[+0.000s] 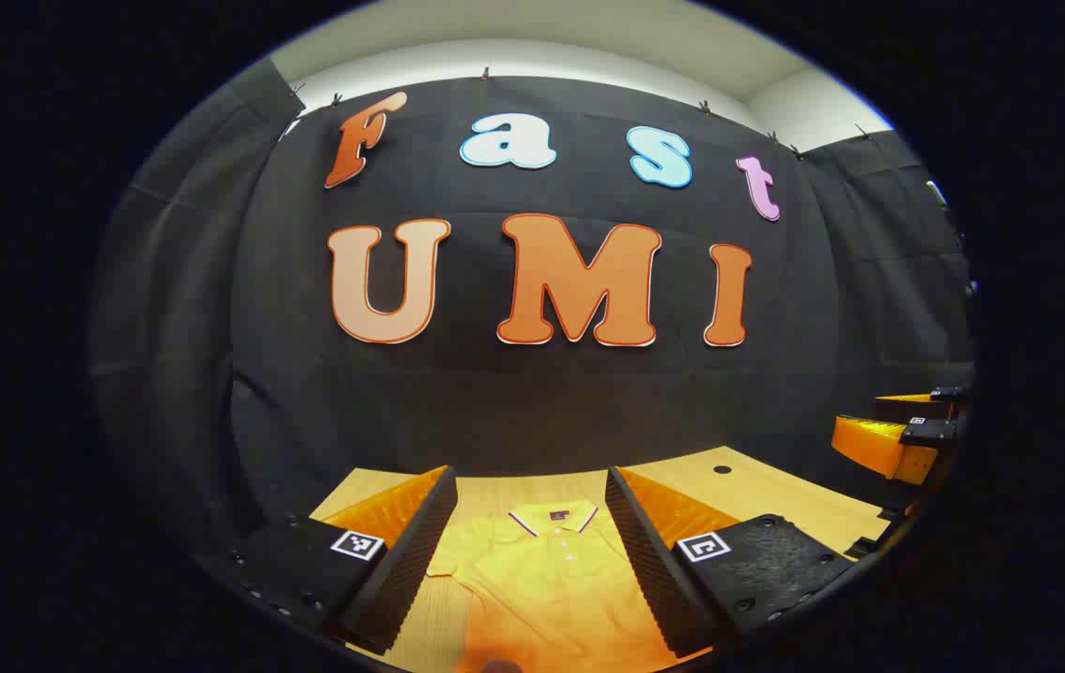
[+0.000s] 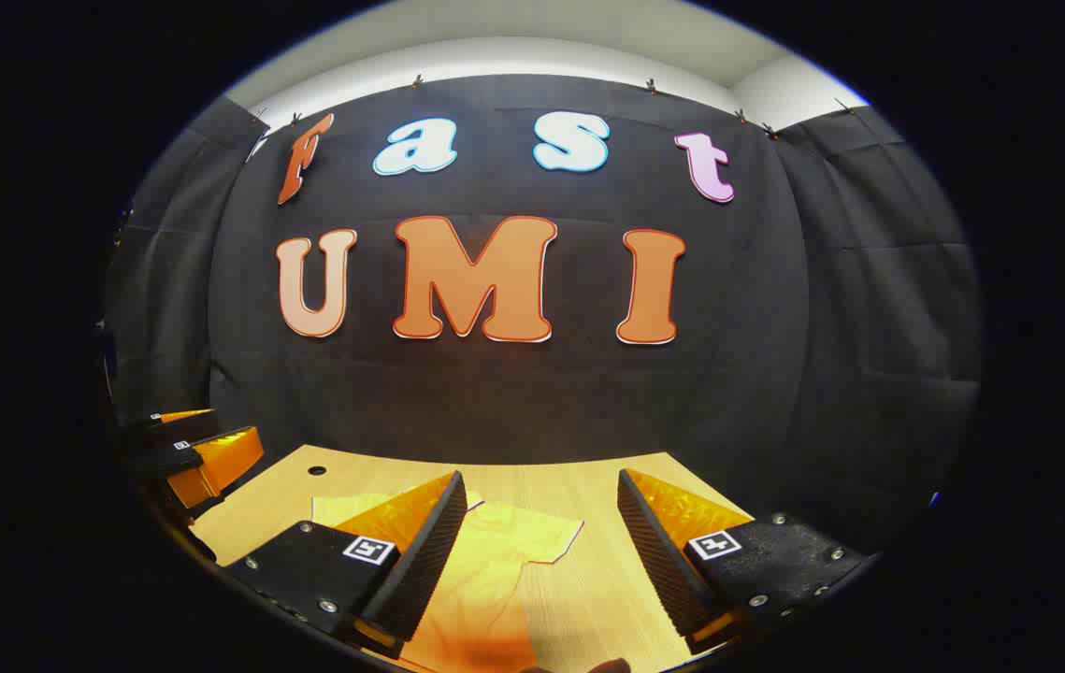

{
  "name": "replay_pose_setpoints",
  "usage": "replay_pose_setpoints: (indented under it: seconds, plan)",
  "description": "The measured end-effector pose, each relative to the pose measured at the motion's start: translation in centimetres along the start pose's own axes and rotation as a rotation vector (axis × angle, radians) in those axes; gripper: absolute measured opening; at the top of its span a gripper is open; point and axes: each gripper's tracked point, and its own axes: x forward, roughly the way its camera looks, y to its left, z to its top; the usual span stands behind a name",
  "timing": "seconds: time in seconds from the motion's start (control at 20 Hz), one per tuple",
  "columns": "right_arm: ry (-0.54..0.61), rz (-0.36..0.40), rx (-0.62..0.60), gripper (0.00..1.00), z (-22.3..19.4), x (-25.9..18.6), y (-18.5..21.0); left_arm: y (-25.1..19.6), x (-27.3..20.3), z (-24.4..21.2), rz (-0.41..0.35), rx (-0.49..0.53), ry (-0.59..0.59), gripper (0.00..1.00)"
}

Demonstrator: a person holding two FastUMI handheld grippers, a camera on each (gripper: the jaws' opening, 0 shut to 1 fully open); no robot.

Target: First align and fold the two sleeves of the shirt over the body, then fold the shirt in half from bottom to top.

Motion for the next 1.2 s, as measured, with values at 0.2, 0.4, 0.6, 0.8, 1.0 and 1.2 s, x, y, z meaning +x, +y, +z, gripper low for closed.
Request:
replay_pose_setpoints:
  seconds: [0.2, 0.4, 0.6, 0.8, 1.0, 1.2]
  plan:
    - [-0.002, 0.053, 0.030, 0.98, -0.4, 1.9, 0.6, -0.6, 0.2, 0.9, 0.021, 0.018, -0.018, 0.98]
    - [-0.017, 0.141, 0.017, 0.98, 0.0, 4.0, 2.0, 0.1, 1.7, 1.6, 0.094, 0.020, -0.027, 0.98]
    - [-0.005, 0.186, 0.018, 0.98, -0.5, 5.7, 2.7, 0.5, 2.3, 1.9, 0.131, 0.025, -0.037, 0.98]
    - [0.020, 0.217, 0.014, 0.98, -1.6, 6.9, 3.6, 0.8, 2.8, 1.6, 0.143, 0.018, -0.030, 0.98]
    - [0.075, 0.231, 0.011, 0.98, -3.6, 8.6, 3.6, 1.0, 3.0, 1.1, 0.143, 0.022, -0.013, 0.98]
    - [0.148, 0.230, 0.021, 0.98, -6.1, 11.3, 2.8, 1.3, 2.9, 0.6, 0.156, 0.036, 0.004, 0.98]
